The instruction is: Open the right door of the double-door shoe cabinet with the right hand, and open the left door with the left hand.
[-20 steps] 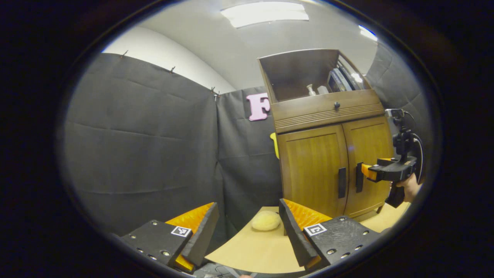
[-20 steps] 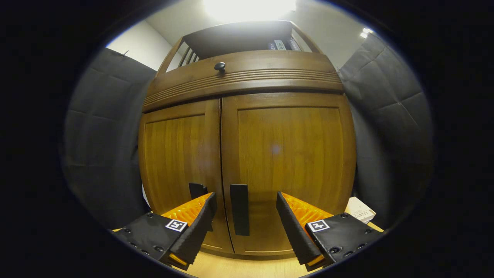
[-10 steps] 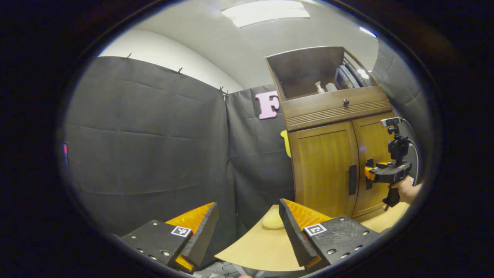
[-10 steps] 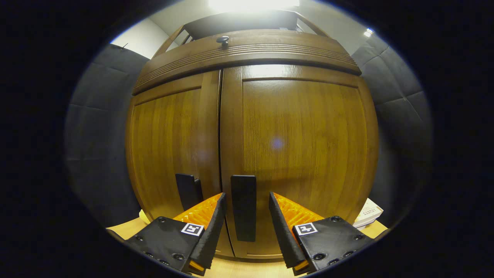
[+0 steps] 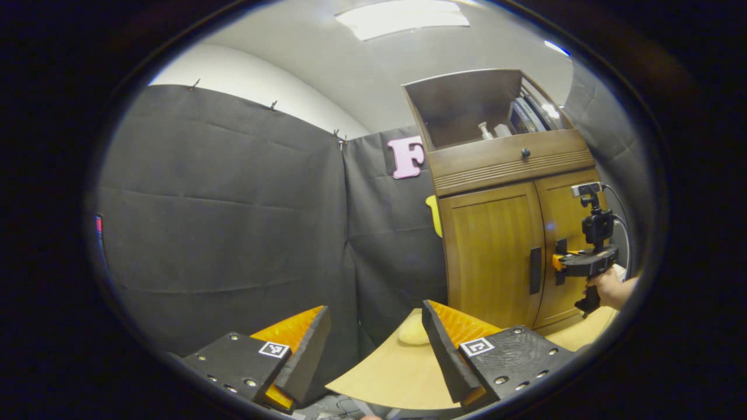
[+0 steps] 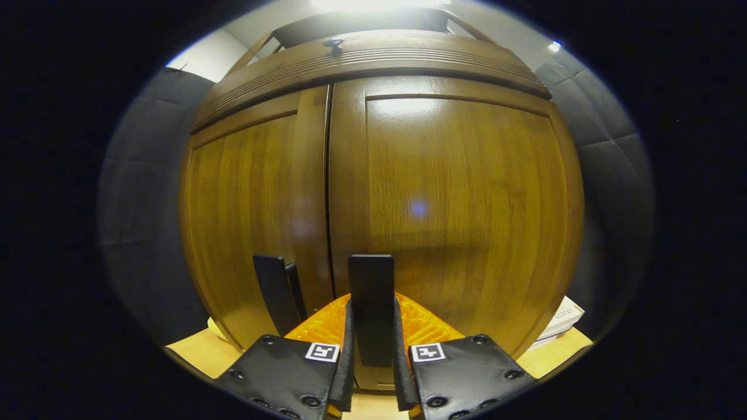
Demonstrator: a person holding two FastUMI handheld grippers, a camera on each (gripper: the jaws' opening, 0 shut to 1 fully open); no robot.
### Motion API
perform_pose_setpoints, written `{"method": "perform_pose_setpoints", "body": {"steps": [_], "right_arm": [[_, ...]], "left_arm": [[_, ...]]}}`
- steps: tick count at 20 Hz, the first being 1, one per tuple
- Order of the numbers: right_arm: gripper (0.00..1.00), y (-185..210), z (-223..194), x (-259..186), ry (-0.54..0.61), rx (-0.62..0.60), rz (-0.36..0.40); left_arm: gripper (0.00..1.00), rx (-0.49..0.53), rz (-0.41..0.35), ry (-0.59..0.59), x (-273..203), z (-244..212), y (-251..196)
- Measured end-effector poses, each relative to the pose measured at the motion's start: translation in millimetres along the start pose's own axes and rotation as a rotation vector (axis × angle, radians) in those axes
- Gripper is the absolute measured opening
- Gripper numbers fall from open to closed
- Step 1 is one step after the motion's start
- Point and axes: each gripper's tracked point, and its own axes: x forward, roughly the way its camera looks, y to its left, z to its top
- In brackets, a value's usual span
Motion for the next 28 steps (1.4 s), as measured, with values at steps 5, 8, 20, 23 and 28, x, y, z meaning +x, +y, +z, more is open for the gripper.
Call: {"method": "perform_pose_setpoints", "body": {"steps": [5, 8, 20, 23, 28], "right_arm": [[0.09, 1, -3, 1, 0.011, 0.02, 0.004], [0.07, 2, -1, -4, 0.013, 0.026, 0.02], [0.09, 0, -4, -54, 0.031, 0.022, 0.097], [0.07, -2, -5, -65, 0.034, 0.028, 0.113], [0.07, -8, -8, -90, 0.042, 0.031, 0.136]], "left_arm": [[0.92, -0.008, -0.018, -0.001, 3, -1, -3], [0.92, -0.011, -0.04, -0.008, 4, -2, -6], [0.92, -0.052, -0.155, -0.025, 10, -1, -16], [0.92, -0.056, -0.191, -0.027, 11, 1, -19], [0.92, -0.068, -0.241, -0.037, 11, 0, -24]]}}
